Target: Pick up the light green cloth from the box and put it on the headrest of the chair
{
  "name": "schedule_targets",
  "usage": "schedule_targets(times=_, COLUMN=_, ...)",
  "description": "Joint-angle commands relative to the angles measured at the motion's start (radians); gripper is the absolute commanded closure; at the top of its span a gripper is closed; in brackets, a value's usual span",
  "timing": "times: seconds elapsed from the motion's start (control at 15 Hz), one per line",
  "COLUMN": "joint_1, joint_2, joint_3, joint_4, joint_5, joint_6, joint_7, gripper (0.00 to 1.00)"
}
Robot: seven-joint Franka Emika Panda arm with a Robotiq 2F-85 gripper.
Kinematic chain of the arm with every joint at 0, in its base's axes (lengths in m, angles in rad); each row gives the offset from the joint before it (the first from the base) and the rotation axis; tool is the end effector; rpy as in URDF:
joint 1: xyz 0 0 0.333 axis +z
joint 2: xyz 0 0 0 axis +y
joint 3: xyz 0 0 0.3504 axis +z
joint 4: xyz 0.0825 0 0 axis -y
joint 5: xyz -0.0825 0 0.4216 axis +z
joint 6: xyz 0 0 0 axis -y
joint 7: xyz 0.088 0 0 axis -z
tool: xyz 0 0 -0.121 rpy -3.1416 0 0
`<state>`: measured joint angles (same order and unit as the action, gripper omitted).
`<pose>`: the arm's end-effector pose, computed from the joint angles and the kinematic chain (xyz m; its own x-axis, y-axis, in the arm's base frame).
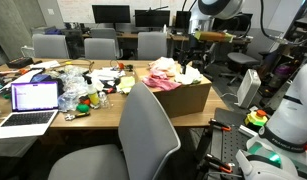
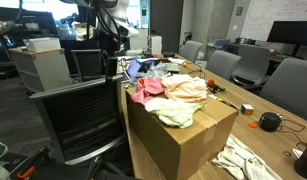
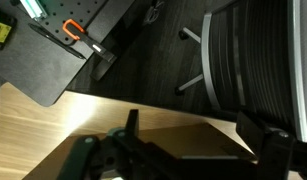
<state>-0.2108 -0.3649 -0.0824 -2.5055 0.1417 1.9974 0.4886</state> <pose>0.4069 -0.1116 0.3999 0.6567 -0.7269 -0.2009 -0.7489 -0.6599 -0.0606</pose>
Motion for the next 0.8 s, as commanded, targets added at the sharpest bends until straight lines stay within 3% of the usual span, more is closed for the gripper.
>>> schedule_targets(times=0.0, joint_1=-0.036, joint_2=-0.028, joint_3=-0.004, joint_4=-0.061, joint_5=-0.001, joint_6=0.070, joint_7=0.071, gripper=0.00)
schedule_targets(times=0.4, joint_1=-0.092, joint_2=-0.063, joint_3=-0.016, joint_4=-0.112, joint_5=-0.036, joint_6=0.107, joint_7=0.103, gripper=0.00)
schedule_targets(times=0.73, joint_1=-0.125, joint_2=-0.091, joint_3=-0.005, joint_4=-0.078, joint_5=-0.101, joint_6=0.102, joint_7=0.141, gripper=0.00)
